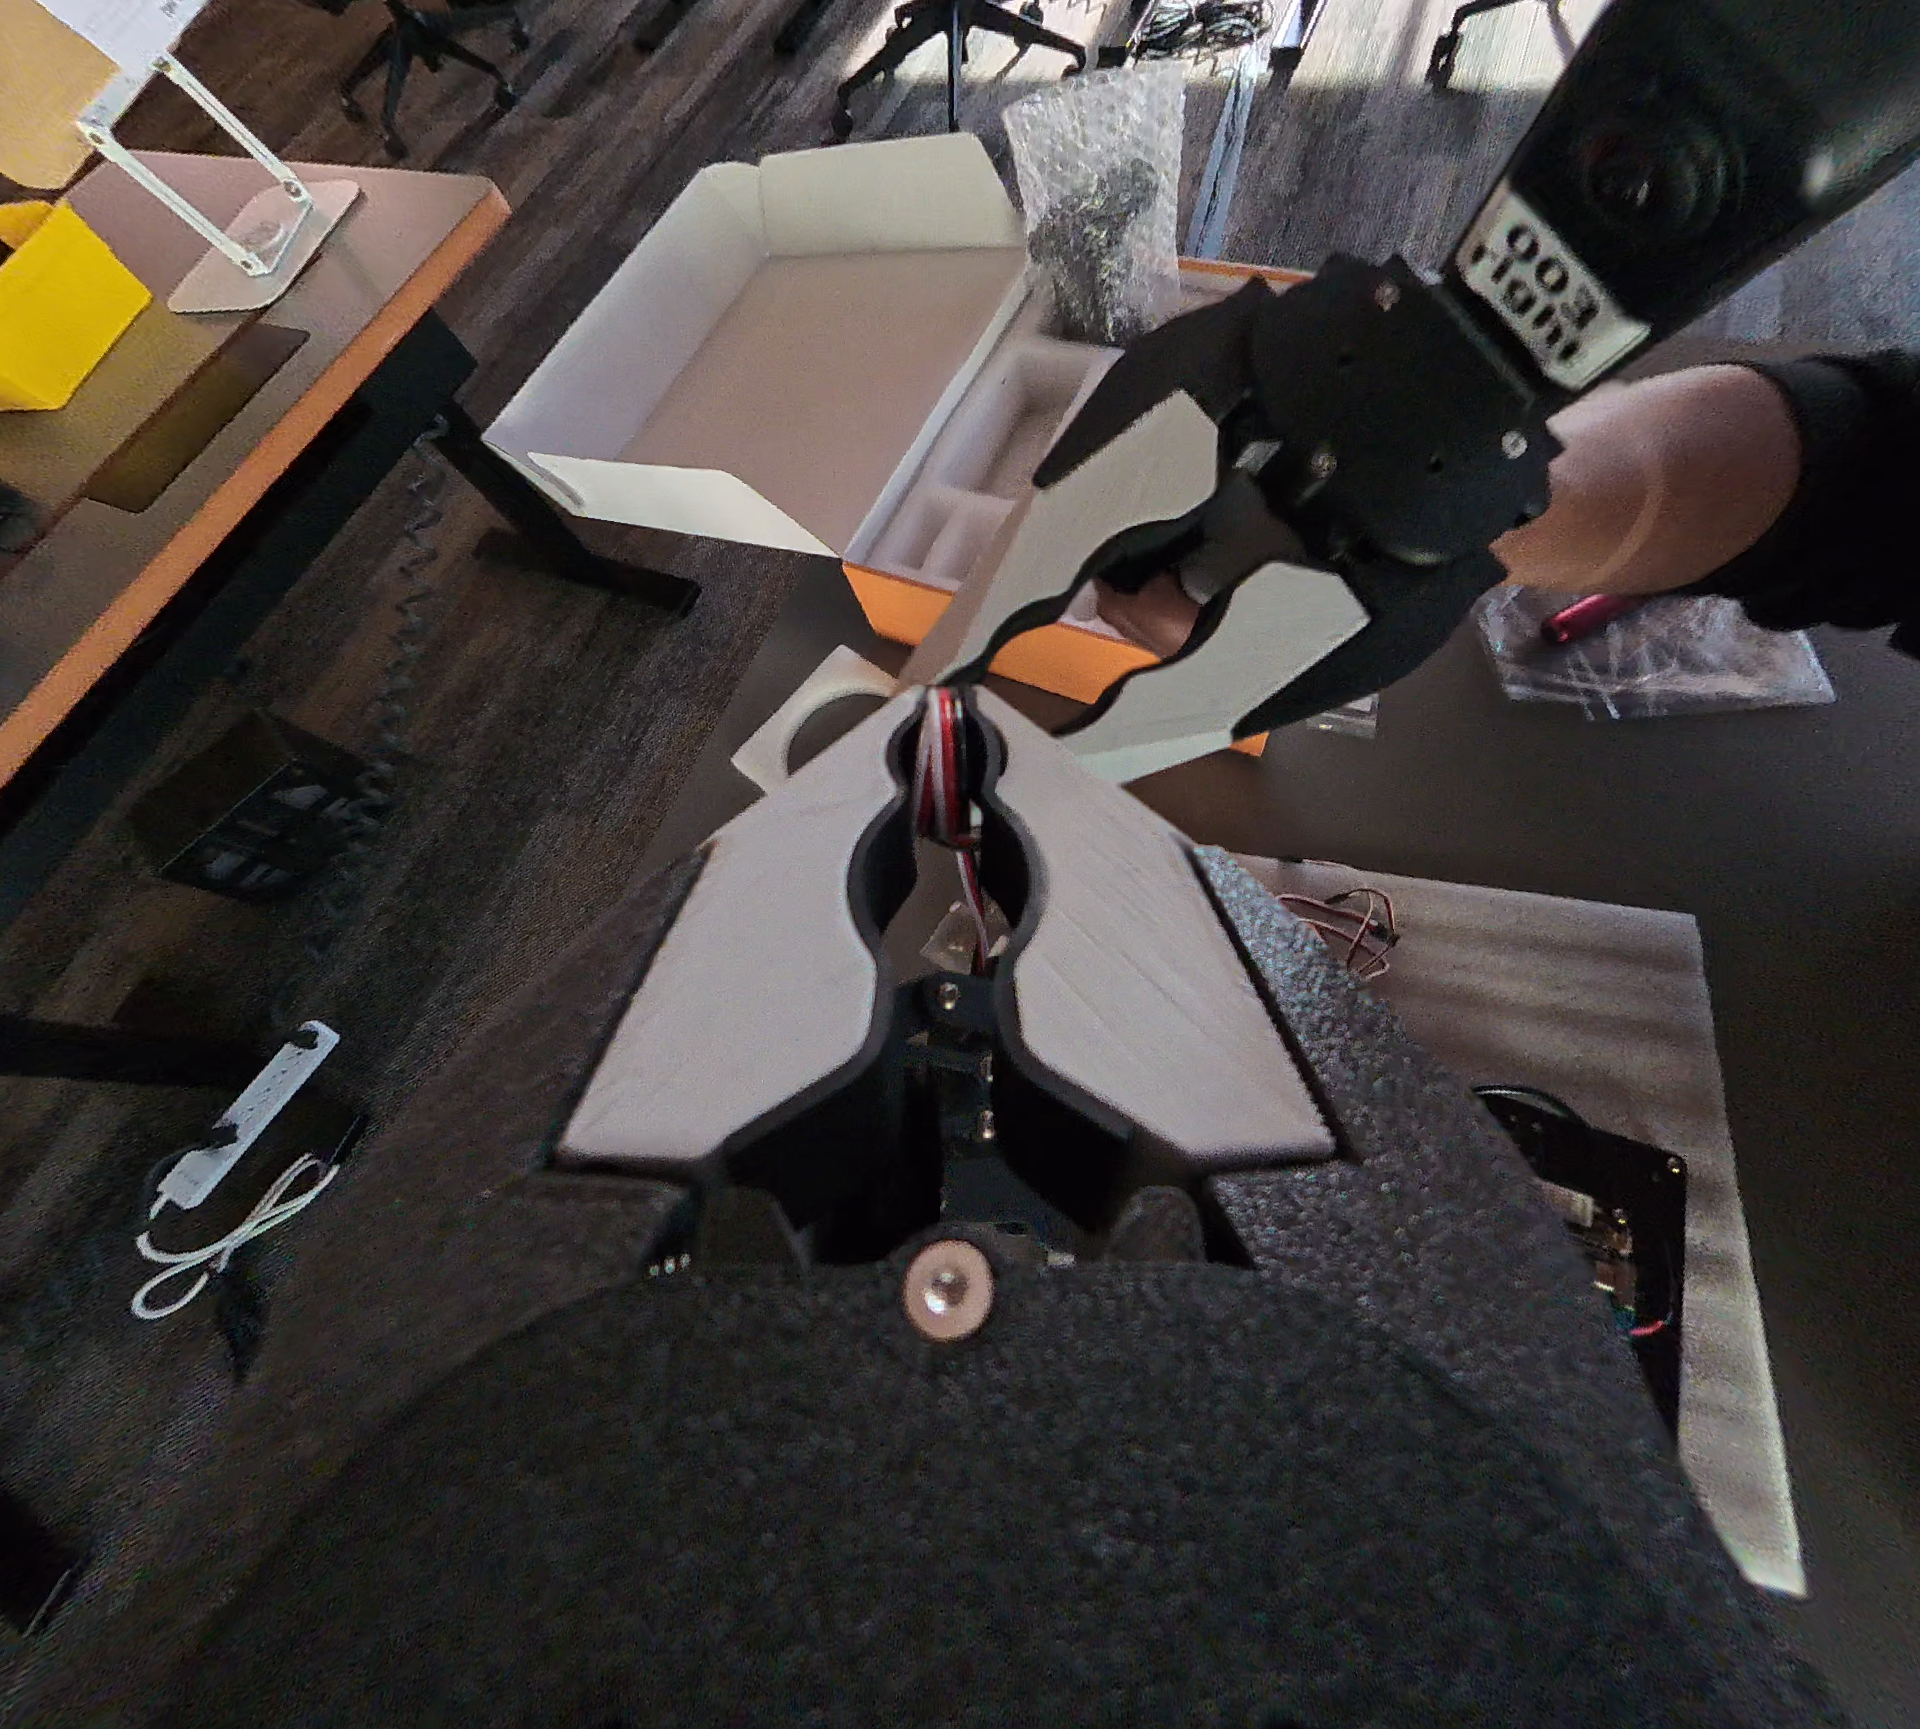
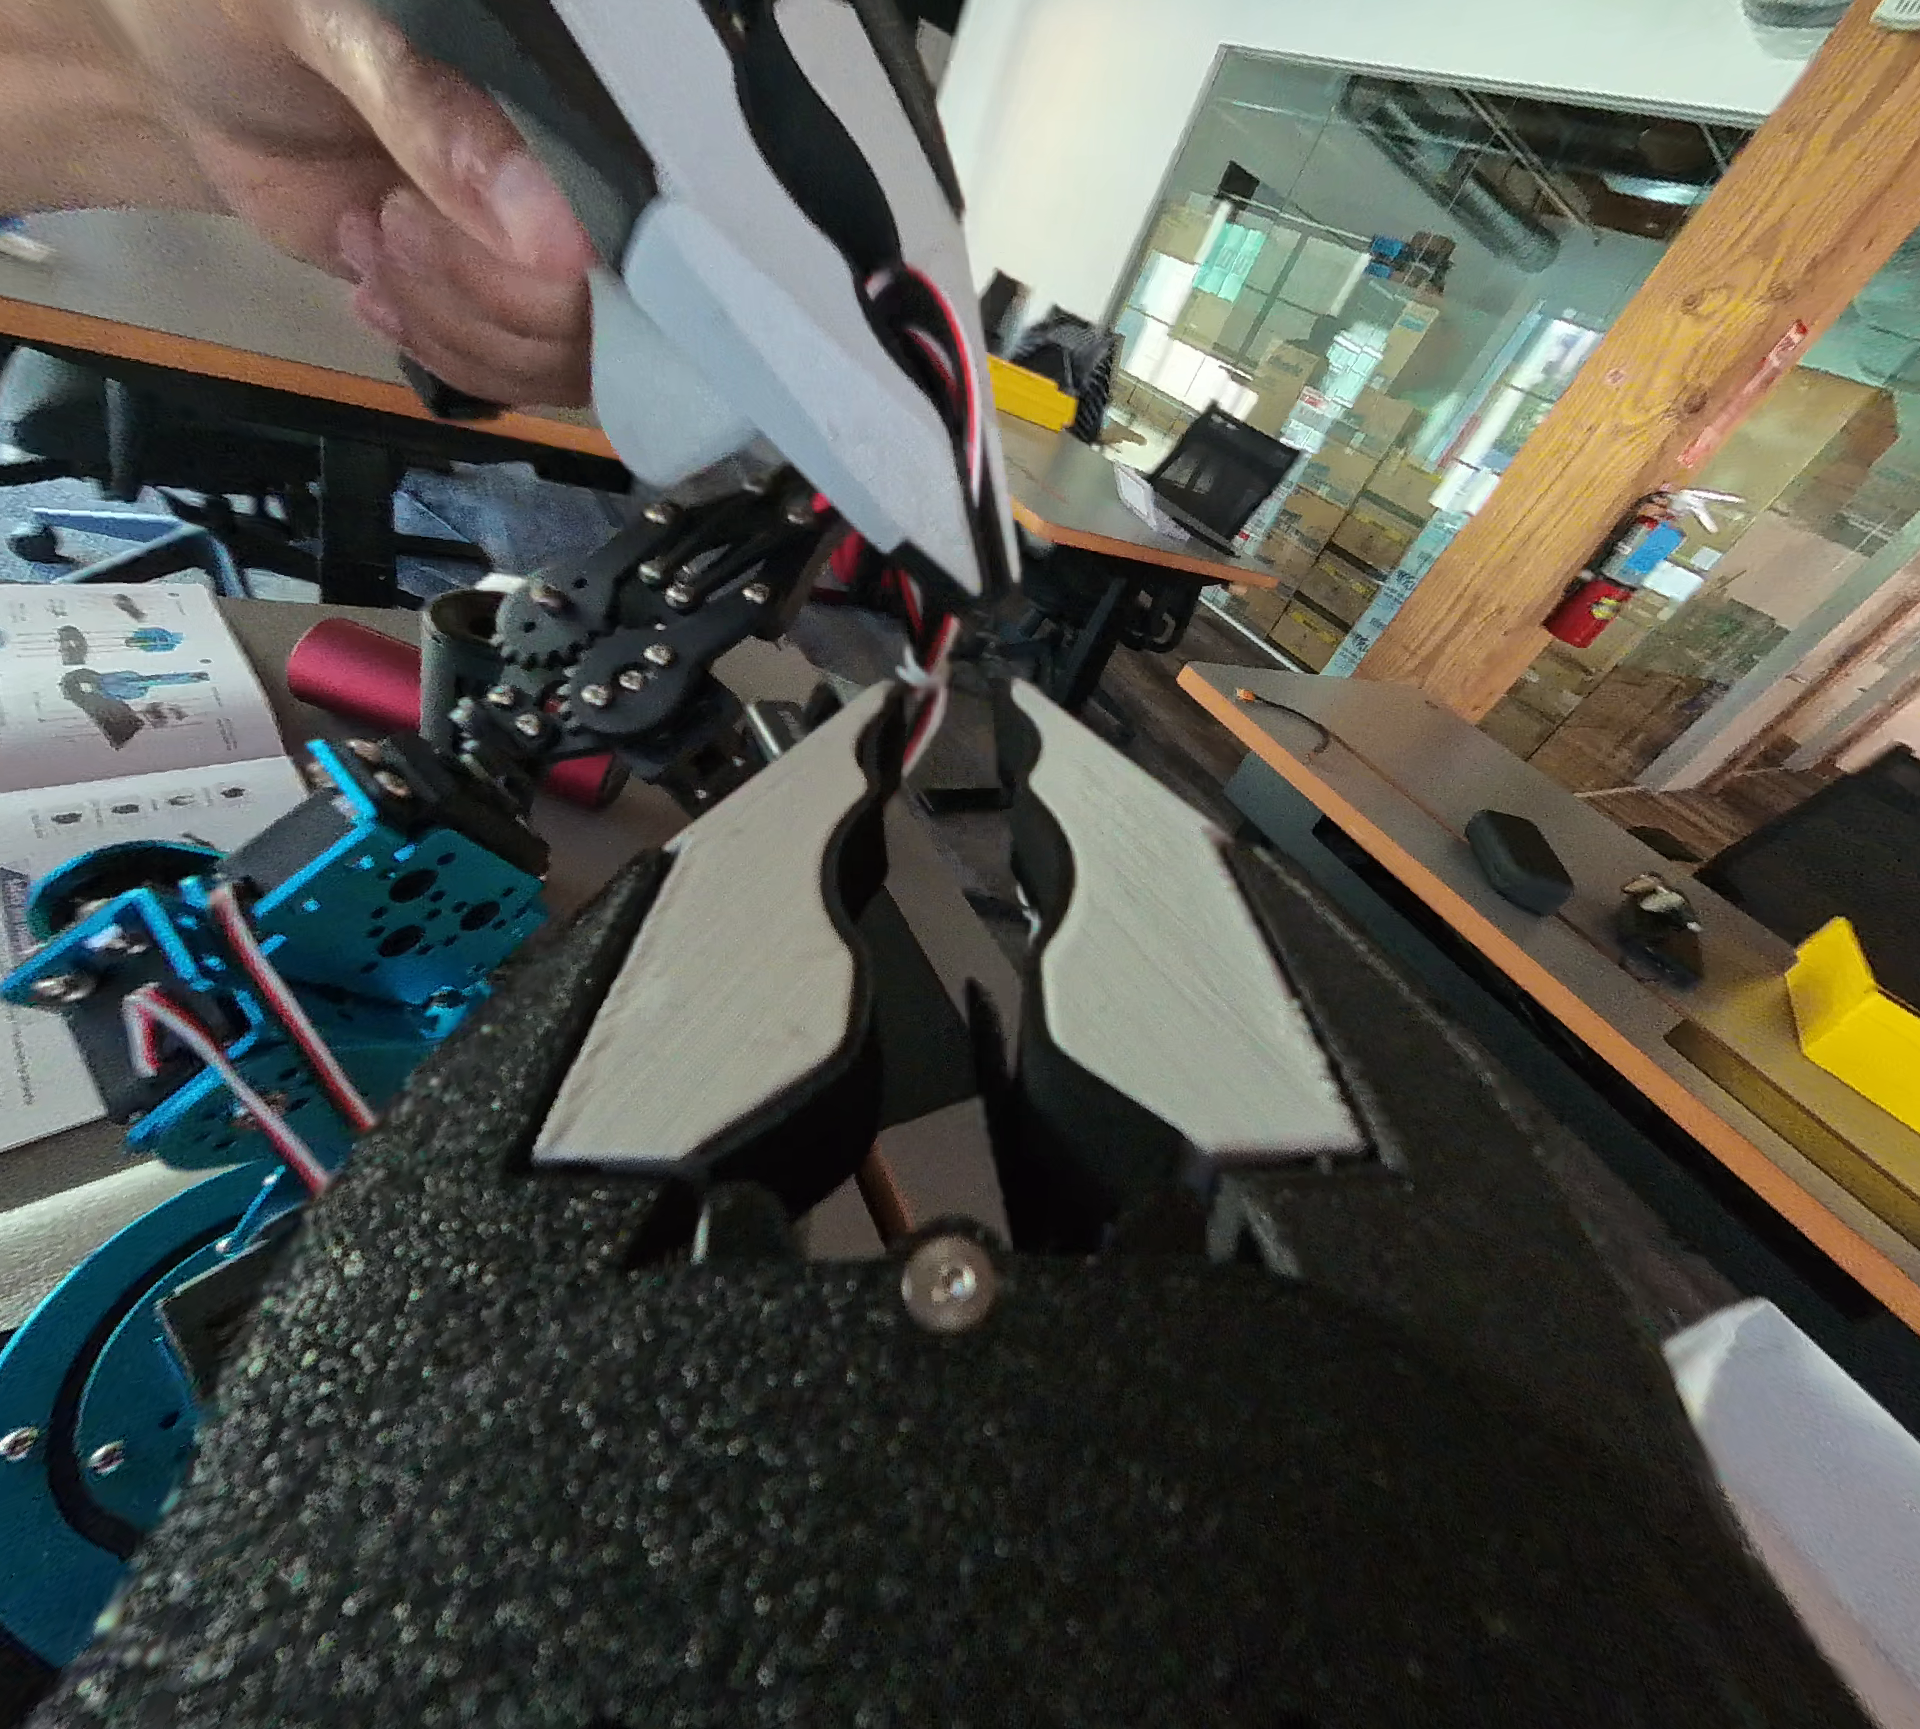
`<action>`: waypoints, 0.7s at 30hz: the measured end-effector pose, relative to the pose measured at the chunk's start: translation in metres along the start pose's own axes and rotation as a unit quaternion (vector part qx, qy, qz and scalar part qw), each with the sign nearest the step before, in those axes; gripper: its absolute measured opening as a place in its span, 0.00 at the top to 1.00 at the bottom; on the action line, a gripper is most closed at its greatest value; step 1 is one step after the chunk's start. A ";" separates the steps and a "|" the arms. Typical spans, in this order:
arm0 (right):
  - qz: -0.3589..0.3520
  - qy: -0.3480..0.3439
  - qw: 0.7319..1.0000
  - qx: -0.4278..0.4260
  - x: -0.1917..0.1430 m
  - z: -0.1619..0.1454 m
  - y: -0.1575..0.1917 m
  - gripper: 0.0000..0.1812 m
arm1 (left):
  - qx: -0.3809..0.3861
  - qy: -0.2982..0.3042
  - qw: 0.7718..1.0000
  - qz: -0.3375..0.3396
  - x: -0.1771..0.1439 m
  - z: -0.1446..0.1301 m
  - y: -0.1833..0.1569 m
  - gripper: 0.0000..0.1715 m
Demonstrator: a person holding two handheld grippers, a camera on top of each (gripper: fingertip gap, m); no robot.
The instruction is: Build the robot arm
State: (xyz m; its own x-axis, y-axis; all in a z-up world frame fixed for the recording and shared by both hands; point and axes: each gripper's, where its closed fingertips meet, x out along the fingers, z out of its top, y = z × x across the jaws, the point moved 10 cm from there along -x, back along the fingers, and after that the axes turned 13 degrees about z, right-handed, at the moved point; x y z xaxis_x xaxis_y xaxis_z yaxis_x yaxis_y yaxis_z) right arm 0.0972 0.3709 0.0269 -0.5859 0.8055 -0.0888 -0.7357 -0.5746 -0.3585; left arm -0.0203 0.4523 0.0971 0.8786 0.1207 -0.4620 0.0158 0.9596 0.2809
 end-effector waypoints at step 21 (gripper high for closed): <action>0.096 -0.073 0.990 0.070 -0.006 -0.012 -0.012 0.97 | 0.011 0.006 1.000 -0.019 -0.011 -0.005 -0.004 0.99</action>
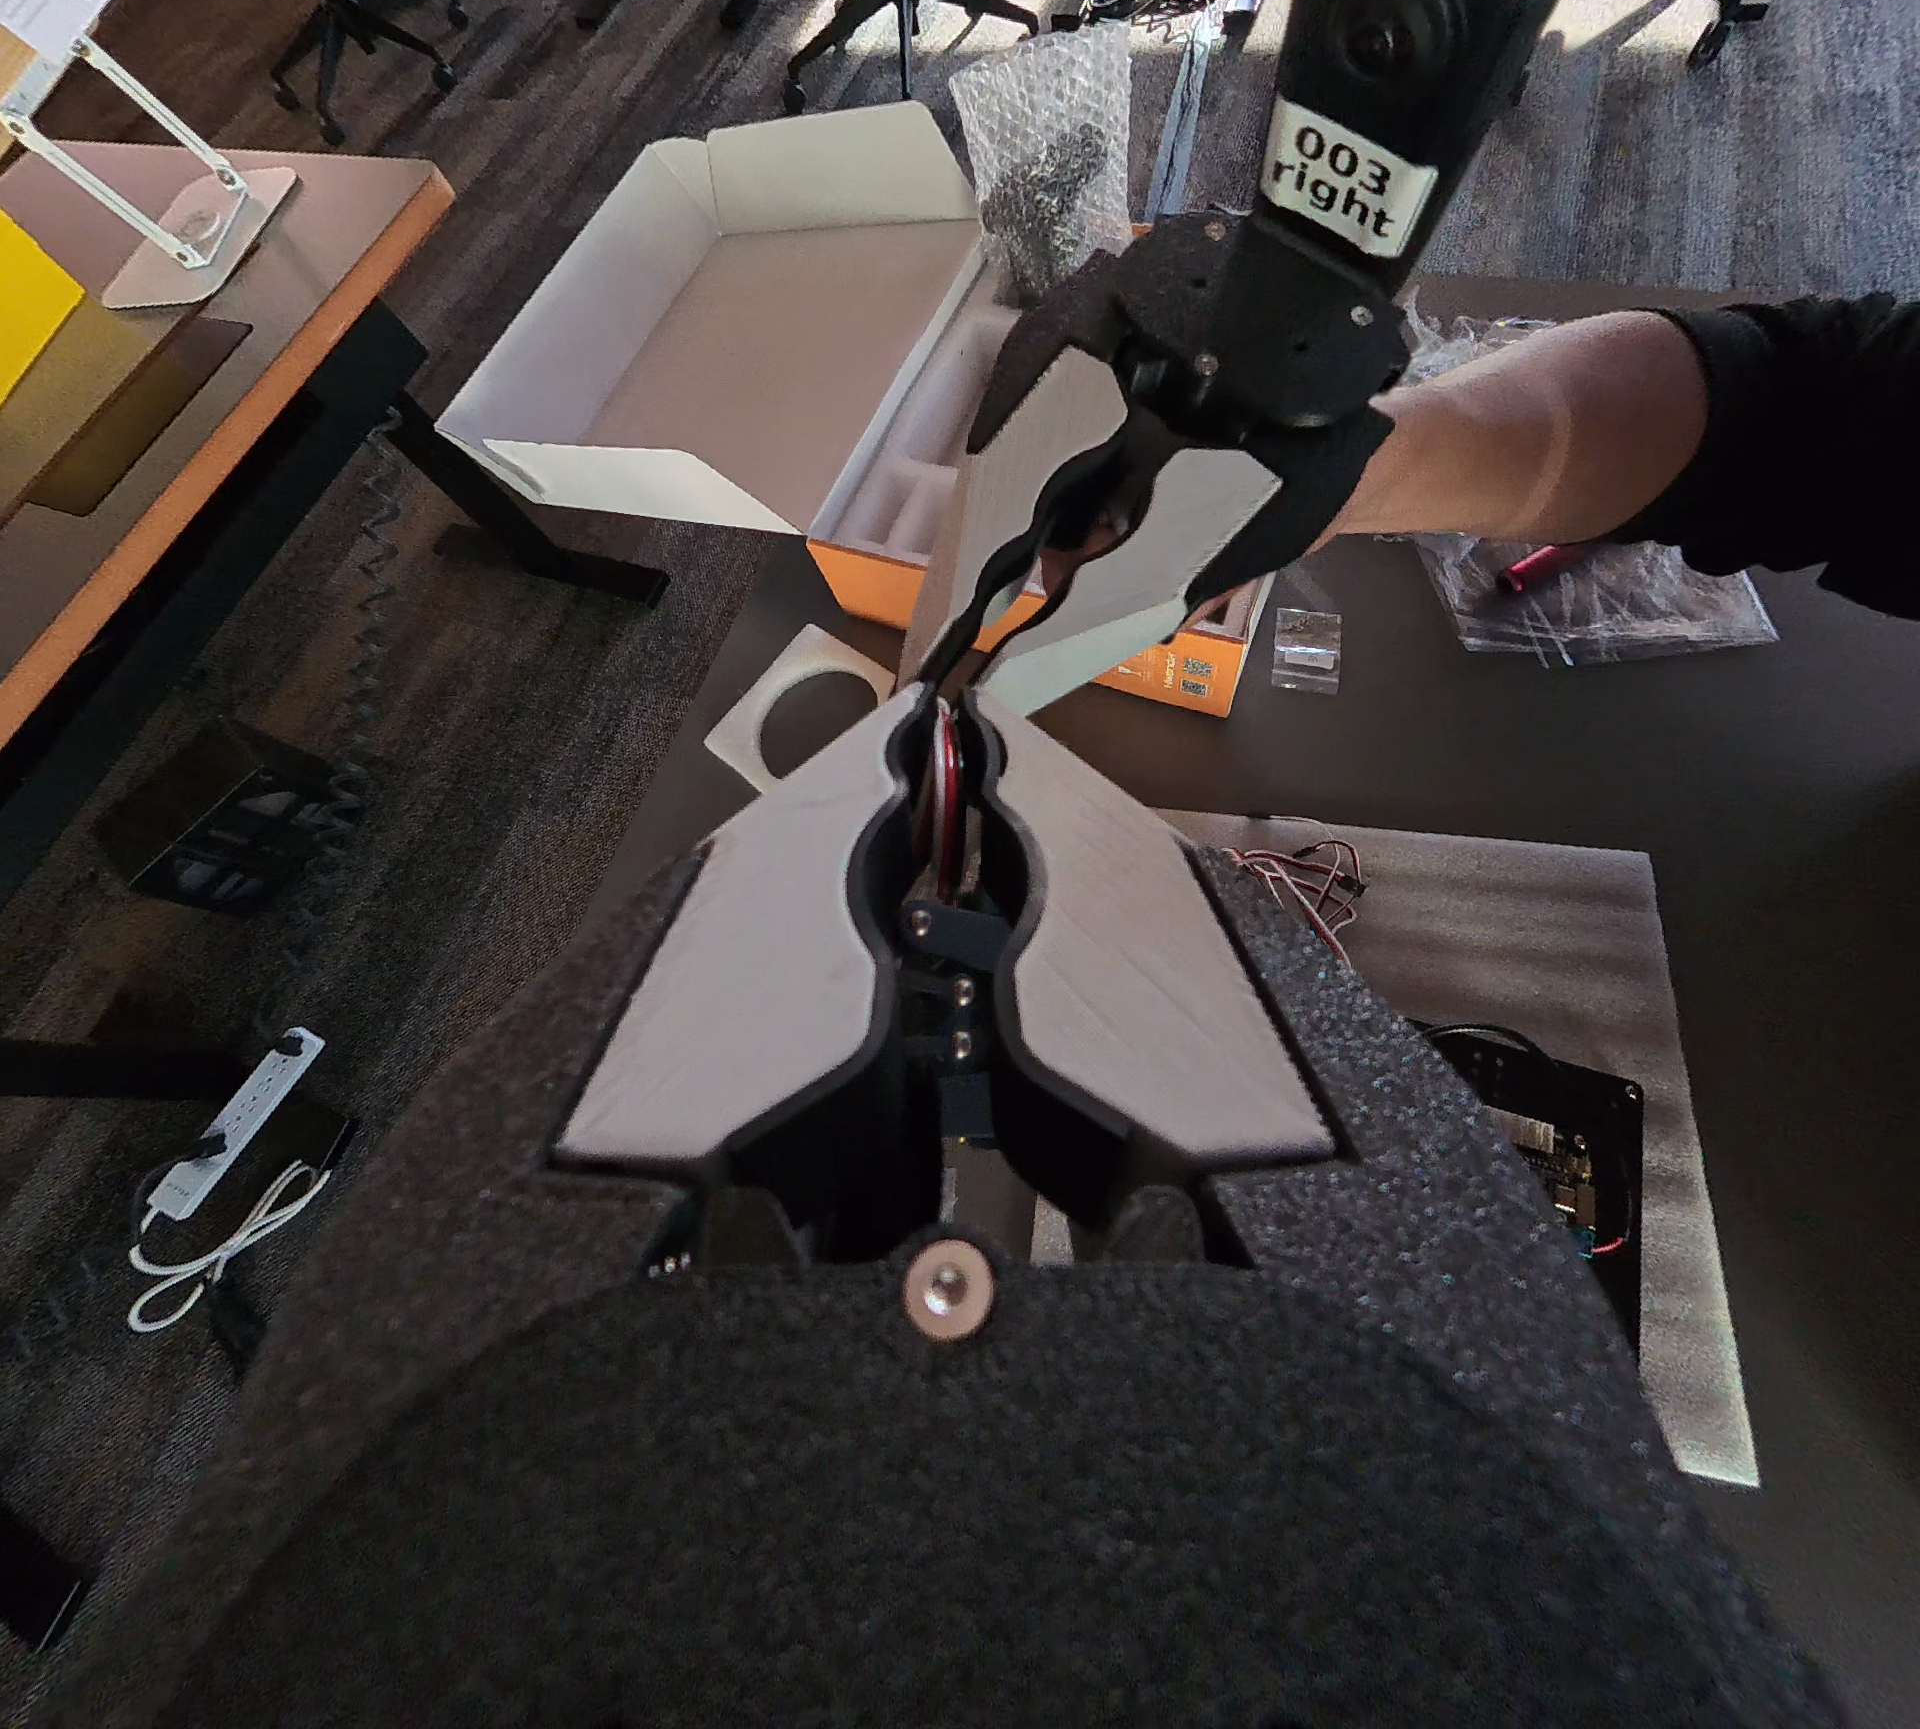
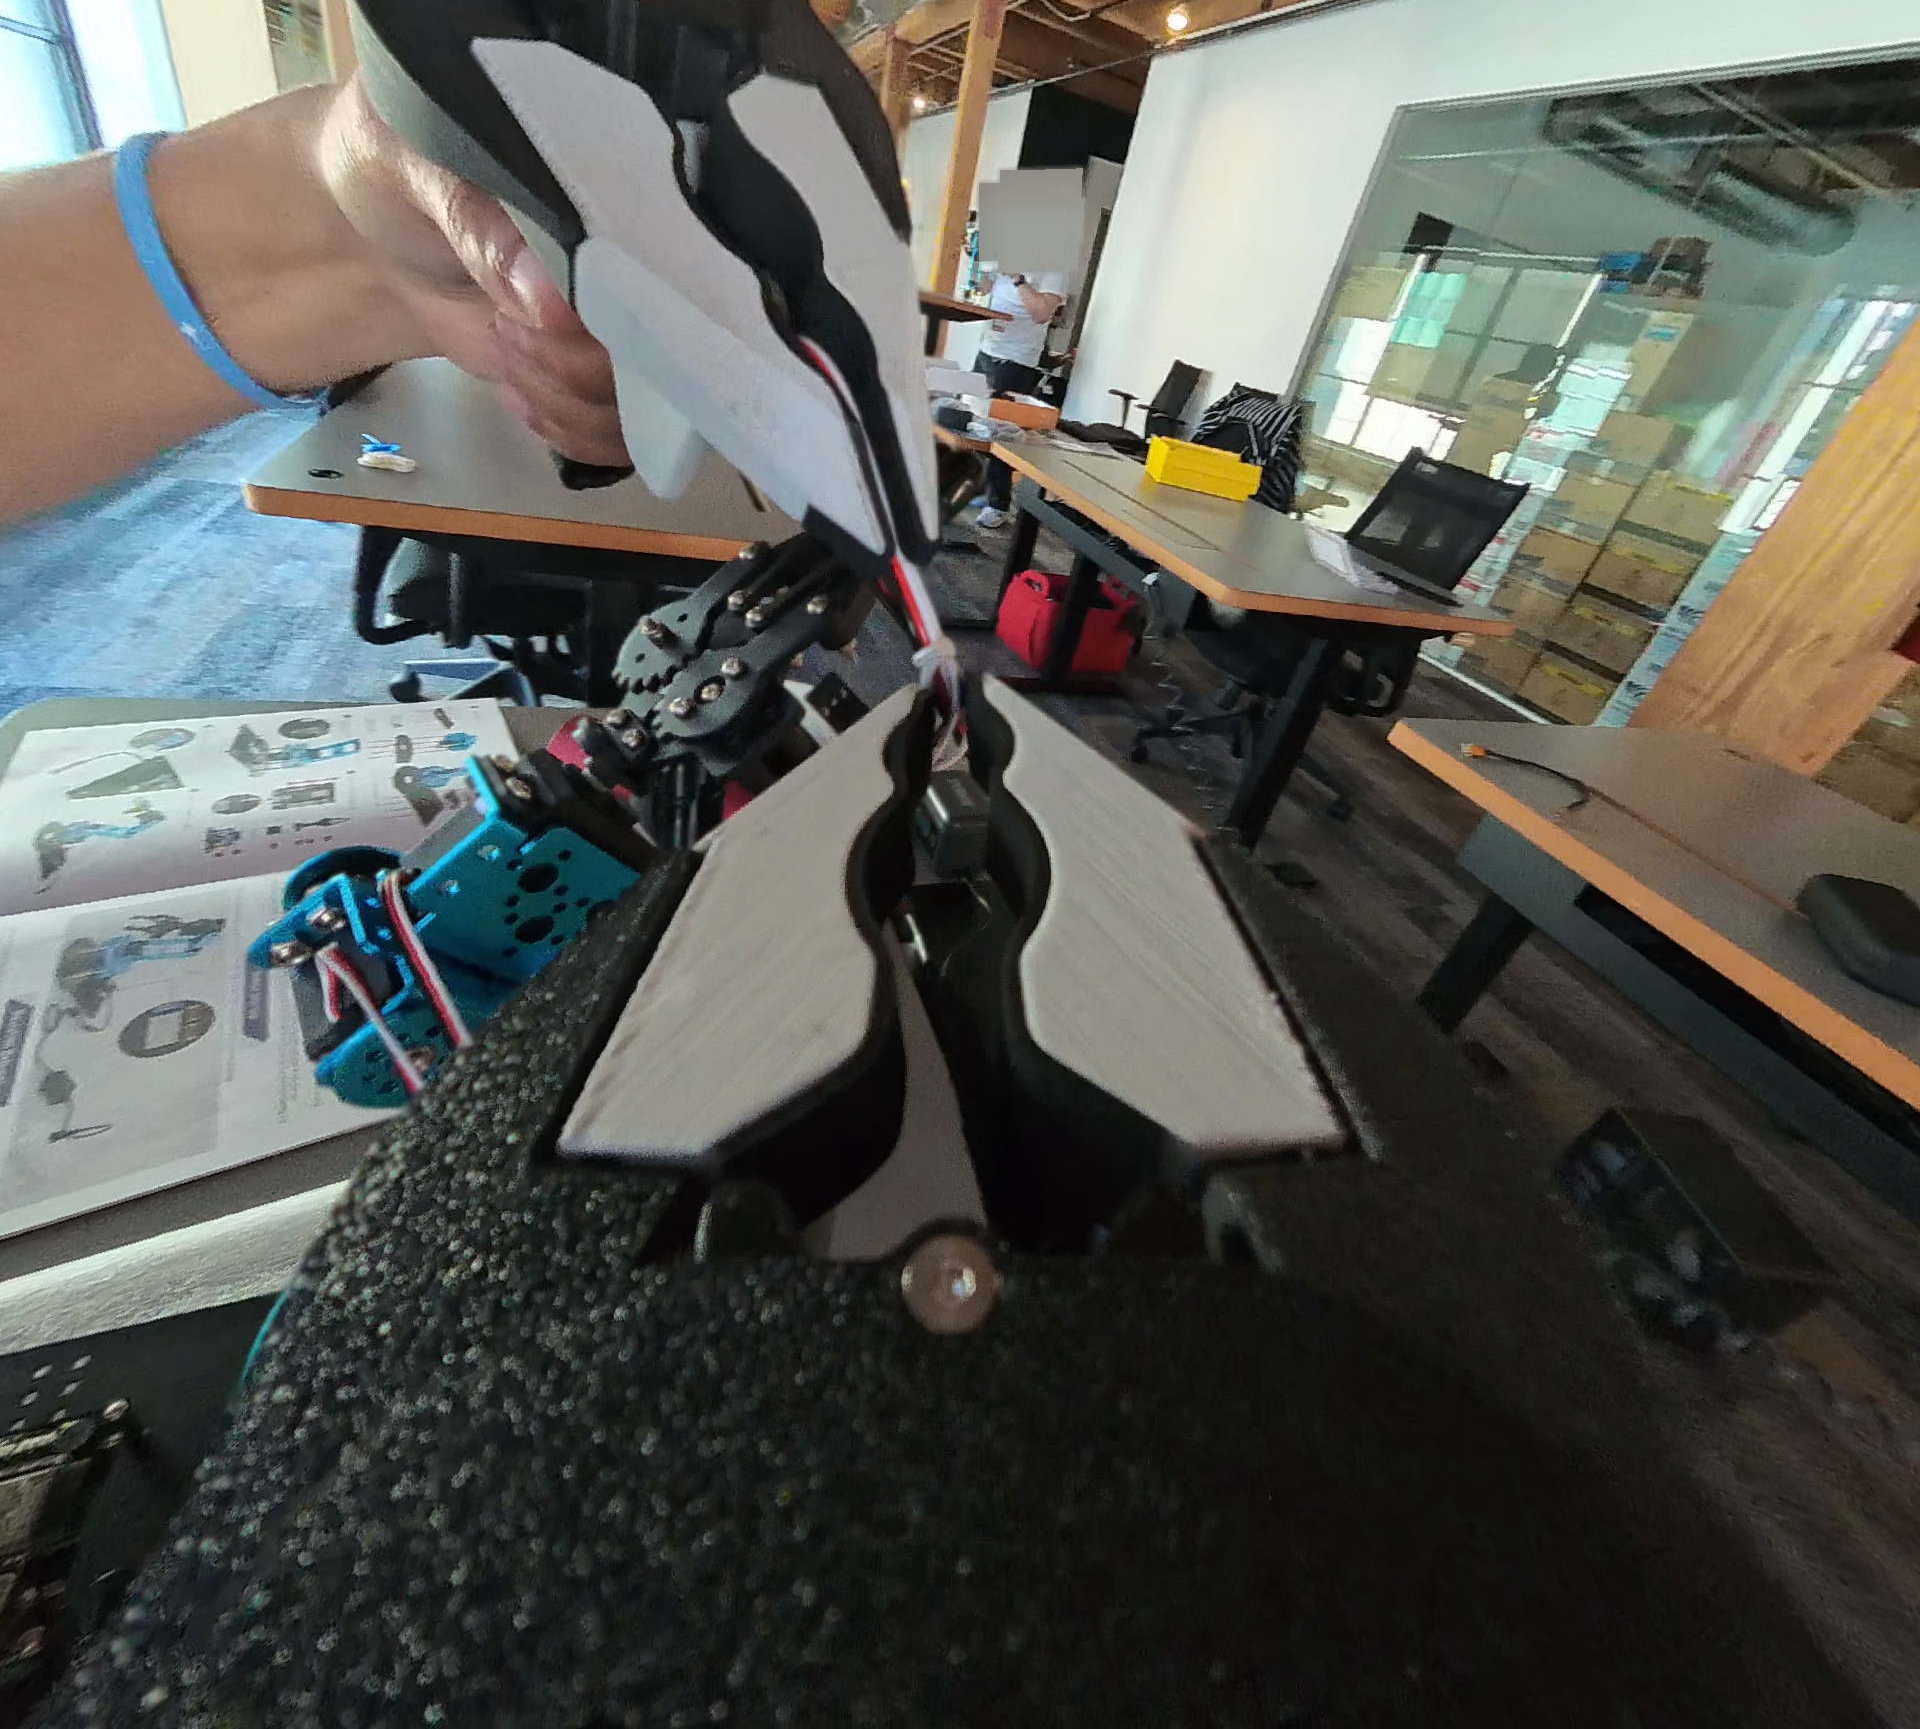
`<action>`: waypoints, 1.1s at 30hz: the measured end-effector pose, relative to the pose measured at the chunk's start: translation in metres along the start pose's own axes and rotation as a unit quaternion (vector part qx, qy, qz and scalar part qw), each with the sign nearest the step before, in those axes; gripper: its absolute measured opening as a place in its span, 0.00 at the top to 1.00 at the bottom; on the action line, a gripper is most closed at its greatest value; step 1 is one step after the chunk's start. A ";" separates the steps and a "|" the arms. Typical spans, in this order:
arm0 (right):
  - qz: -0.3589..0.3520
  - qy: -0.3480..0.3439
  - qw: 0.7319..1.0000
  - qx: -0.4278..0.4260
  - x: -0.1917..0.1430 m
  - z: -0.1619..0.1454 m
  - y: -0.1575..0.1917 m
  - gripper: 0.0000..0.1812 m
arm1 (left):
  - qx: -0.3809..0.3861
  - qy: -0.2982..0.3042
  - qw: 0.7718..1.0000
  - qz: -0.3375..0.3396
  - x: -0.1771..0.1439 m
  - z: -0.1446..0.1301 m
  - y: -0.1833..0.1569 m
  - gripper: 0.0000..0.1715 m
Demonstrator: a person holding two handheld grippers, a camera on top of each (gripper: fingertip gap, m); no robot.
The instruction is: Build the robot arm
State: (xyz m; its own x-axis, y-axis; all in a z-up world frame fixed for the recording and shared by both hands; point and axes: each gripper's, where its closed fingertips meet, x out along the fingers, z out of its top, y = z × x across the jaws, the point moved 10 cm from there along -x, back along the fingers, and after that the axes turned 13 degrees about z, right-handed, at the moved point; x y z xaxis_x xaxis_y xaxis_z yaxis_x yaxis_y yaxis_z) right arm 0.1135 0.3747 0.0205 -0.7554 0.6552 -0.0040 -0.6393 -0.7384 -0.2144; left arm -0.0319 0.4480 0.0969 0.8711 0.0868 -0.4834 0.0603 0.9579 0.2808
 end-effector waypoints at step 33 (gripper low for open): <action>-0.062 0.035 0.984 -0.162 0.006 0.000 0.015 0.96 | 0.005 0.005 1.000 -0.004 0.004 0.008 -0.003 0.99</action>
